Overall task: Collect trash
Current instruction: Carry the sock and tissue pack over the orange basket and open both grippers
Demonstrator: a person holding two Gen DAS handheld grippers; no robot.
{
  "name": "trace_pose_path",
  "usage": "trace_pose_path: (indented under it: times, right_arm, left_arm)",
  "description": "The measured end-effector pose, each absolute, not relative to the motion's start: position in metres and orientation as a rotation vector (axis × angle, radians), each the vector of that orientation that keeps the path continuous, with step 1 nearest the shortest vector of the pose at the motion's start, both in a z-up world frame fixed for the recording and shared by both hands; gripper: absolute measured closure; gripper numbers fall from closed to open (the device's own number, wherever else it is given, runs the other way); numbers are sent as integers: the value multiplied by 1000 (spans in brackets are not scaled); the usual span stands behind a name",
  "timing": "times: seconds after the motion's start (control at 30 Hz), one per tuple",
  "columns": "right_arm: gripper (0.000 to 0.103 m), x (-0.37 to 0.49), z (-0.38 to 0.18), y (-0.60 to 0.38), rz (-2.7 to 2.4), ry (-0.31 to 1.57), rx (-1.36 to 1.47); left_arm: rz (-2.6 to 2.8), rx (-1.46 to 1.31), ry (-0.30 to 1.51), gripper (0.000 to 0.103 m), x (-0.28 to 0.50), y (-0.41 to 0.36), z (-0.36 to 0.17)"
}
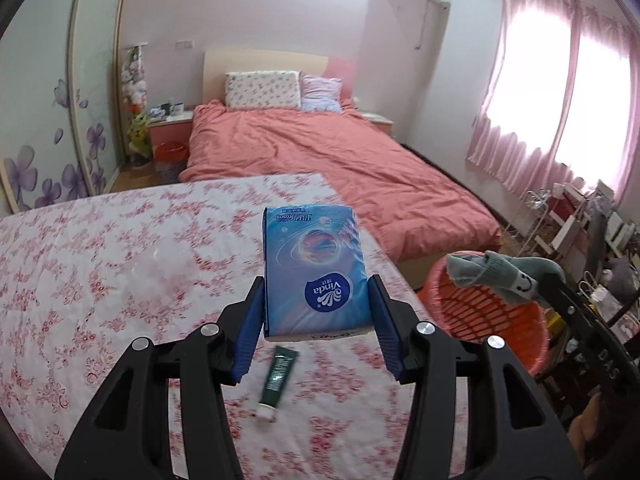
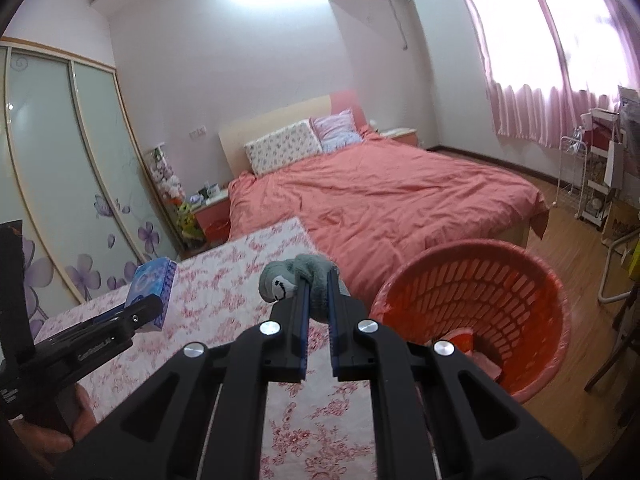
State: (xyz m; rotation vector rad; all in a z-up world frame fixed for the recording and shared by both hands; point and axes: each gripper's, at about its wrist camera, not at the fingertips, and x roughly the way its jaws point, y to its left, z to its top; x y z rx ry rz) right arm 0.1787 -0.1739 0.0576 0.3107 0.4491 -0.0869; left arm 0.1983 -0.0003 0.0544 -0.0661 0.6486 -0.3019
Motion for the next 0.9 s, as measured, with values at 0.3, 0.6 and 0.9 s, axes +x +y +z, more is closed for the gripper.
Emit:
trace_pose_path:
  times: [0.3, 0.6, 0.9]
  right_arm:
    - [94, 145, 70, -207, -227, 318, 293]
    - [94, 135, 60, -260, -328, 297, 326]
    - [94, 138, 41, -304, -361, 307, 383]
  left_arm:
    - [-394, -52, 604, 52, 187, -37, 64]
    - [-500, -28, 610, 52, 185, -89, 58]
    - [-615, -5, 632, 52, 185, -146, 43]
